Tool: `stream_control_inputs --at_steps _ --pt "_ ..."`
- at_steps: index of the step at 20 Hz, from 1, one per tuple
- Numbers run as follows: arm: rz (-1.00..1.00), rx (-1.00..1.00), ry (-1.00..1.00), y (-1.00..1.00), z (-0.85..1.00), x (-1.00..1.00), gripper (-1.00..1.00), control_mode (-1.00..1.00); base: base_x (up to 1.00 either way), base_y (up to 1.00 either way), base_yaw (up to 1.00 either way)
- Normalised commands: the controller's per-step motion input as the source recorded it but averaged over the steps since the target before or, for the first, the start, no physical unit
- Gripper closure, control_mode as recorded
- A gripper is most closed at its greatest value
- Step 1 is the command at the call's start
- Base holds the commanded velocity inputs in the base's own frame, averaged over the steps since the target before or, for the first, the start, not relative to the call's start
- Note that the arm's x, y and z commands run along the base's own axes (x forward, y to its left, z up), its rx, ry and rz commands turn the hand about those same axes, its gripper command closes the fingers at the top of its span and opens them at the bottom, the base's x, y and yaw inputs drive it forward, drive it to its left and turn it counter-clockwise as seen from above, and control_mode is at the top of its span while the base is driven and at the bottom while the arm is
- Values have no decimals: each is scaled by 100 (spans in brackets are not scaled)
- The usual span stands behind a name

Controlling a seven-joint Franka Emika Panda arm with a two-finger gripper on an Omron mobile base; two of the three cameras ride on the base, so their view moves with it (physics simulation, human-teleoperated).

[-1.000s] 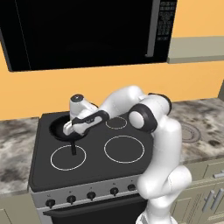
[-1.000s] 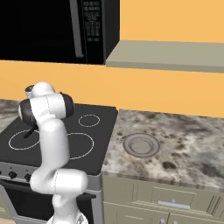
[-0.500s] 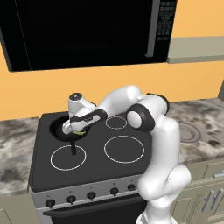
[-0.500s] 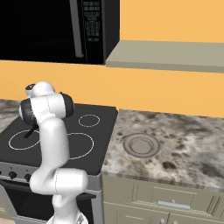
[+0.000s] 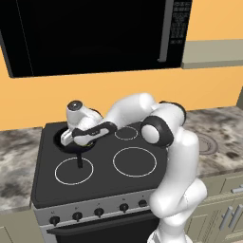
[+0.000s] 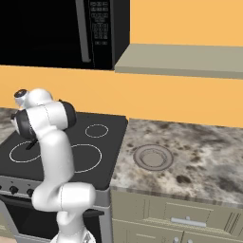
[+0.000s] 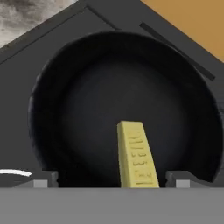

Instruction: Pick up the butter stick and place it in the pan. Then turn on the burner for the pan.

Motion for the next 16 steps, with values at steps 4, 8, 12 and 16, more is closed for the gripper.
stream_control_inputs --at_steps 4,8,12,16 --pt "0 0 -17 29 47 -75 -100 -100 0 0 0" --pt "-7 0 -15 22 30 -91 -100 -100 0 0 0" --pt "-15 5 -18 20 8 -100 -100 -100 0 0 0" --pt "-16 9 -18 17 2 -100 -100 -100 0 0 0"
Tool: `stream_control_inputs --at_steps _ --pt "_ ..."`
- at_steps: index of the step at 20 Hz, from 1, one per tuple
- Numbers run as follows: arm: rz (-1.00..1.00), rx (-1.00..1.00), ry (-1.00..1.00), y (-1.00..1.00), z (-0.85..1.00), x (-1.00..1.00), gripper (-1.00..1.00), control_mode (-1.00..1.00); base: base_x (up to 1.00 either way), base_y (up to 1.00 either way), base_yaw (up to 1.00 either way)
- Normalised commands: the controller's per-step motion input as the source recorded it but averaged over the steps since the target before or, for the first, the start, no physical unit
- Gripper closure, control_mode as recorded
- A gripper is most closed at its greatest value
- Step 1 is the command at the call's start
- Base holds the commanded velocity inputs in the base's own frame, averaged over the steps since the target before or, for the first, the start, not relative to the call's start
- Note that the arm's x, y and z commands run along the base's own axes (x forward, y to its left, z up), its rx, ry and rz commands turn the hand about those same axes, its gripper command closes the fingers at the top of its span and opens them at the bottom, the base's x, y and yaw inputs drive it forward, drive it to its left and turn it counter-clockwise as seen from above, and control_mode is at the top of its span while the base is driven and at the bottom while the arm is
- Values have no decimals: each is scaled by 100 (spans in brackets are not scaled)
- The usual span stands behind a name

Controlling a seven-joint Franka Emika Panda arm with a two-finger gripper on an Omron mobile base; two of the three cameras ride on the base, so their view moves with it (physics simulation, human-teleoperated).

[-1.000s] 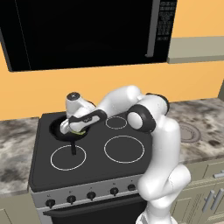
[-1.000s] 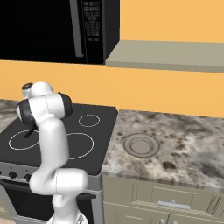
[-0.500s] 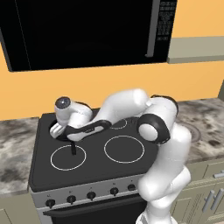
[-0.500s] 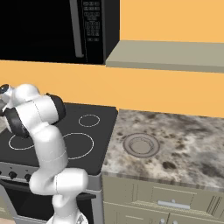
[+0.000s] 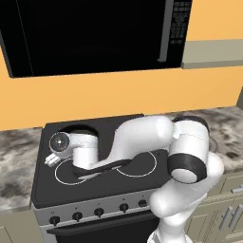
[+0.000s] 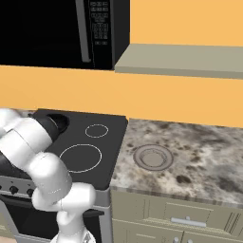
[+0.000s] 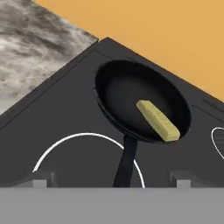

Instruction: Pick up the butter stick and place it in the pan. Then turn on the burner for the pan.

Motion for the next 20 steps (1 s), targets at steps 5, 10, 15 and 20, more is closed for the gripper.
stream_control_inputs --at_steps 5,10,15,20 --pt "-15 9 -23 10 2 -100 -100 -100 0 0 0" --pt "-10 9 -26 0 -2 -100 -100 -100 0 0 0" --pt "-6 5 -27 -9 -11 -100 -100 -100 0 0 0" --pt "-2 2 -30 -21 -31 -78 -100 -100 0 0 0"
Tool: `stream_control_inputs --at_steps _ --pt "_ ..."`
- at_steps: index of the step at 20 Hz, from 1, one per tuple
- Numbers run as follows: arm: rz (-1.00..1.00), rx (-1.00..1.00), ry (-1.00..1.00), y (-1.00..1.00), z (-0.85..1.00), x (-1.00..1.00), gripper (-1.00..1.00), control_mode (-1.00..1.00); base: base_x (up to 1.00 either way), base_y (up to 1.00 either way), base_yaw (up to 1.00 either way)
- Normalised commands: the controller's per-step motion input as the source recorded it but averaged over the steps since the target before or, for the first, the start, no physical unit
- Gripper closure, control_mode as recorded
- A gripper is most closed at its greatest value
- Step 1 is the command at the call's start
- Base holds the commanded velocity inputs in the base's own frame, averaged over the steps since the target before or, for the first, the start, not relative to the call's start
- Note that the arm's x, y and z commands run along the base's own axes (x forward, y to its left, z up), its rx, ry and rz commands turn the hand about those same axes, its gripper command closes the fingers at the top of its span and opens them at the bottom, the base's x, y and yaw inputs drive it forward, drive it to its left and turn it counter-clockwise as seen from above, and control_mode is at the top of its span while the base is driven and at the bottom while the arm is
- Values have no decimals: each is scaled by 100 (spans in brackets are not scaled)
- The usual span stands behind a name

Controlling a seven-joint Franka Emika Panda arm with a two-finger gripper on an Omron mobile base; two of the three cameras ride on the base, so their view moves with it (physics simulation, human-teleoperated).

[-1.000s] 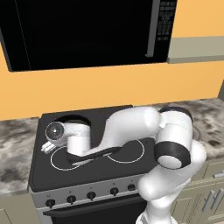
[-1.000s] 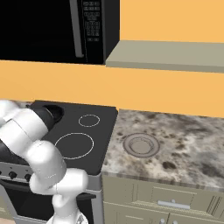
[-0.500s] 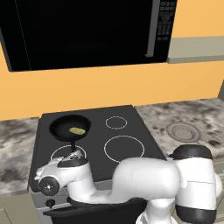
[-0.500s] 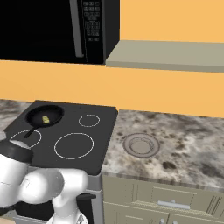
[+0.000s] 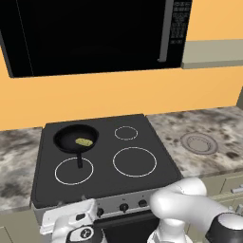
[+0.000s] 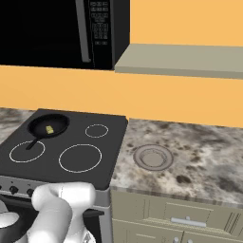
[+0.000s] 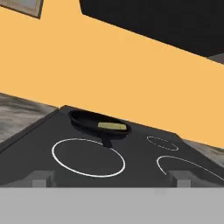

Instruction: Pick up the butter stick and place it in the pan. Then turn on the burner for the pan.

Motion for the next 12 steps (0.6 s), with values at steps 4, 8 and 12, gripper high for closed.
stream_control_inputs --at_steps 4,8,12 --pt "0 3 -29 -37 -26 -41 -100 -100 0 0 0" --pt "1 9 -21 -25 -34 -8 -100 -100 0 0 0" --pt "2 15 -17 -17 -36 0 -100 -100 0 0 0"
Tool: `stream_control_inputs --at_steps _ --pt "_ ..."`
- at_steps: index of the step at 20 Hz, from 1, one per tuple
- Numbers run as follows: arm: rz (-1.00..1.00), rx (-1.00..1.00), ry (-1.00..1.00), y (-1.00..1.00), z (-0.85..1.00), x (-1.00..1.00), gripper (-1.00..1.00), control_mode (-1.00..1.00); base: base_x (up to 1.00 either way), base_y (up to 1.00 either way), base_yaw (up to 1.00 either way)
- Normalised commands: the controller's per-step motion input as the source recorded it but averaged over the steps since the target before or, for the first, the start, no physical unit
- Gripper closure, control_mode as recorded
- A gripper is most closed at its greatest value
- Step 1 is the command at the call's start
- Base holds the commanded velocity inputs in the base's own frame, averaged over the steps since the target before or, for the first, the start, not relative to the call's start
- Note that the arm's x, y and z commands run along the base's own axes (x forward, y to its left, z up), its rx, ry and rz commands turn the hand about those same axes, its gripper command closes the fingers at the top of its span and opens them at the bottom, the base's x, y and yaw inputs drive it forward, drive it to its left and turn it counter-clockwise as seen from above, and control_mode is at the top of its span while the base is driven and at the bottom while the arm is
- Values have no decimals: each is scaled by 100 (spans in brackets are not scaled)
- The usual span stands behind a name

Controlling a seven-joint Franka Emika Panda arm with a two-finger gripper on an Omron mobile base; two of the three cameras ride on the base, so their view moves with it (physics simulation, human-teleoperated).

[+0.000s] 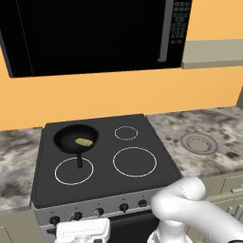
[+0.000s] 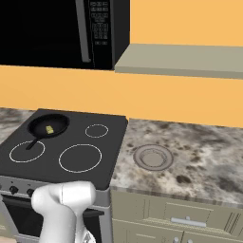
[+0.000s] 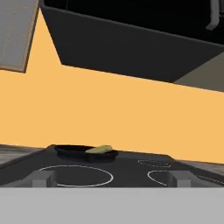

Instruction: Pick up the butter stick and place it in the pan. Then turn on the burner for the pan.

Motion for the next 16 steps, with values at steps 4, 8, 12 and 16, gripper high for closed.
stream_control_inputs --at_steps 4,8,12,16 --pt "1 7 -5 -4 -46 0 -100 -100 0 0 0" --pt "0 5 0 0 -46 12 -100 -100 0 0 0" --pt "1 0 4 0 -15 8 -100 -100 0 0 0" --pt "4 0 2 15 -25 39 -100 -100 0 0 0"
